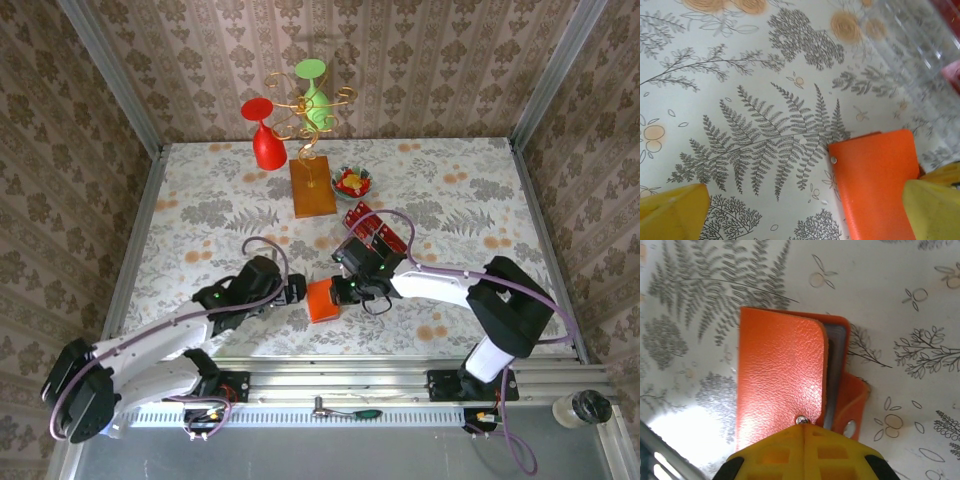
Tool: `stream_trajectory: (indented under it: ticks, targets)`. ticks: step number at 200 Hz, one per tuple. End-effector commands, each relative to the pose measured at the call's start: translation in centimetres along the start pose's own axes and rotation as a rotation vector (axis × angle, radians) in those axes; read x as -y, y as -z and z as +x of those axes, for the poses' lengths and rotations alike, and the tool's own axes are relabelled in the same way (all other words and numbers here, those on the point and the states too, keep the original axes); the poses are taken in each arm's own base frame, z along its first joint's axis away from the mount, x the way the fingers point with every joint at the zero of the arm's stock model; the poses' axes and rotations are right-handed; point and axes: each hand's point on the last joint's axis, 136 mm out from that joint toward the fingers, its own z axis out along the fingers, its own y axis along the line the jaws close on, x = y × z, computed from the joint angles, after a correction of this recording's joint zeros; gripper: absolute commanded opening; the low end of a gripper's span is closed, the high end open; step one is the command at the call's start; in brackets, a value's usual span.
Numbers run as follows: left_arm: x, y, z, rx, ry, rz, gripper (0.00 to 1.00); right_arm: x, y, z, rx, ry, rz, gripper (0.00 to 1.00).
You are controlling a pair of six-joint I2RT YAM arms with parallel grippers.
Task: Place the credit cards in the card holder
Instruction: Press the card holder at the bottom-center of the table.
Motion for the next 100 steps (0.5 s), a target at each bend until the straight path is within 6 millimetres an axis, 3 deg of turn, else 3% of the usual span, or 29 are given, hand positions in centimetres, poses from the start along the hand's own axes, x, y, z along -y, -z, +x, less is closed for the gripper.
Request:
stream_trajectory:
  ticks: [1,100]
  targets:
    - [0.3,0.0,-0.5,0.003,-0.139,-0.079,1.0,0.9,-1.0,0.2,0.003,-0.005,0.014,0.02]
    - [2.1,-3.3,1.7,-0.061,-0.223,-0.067,1.0,1.5,-1.5,0.6,-0.007,-0.026,0.013,0.02]
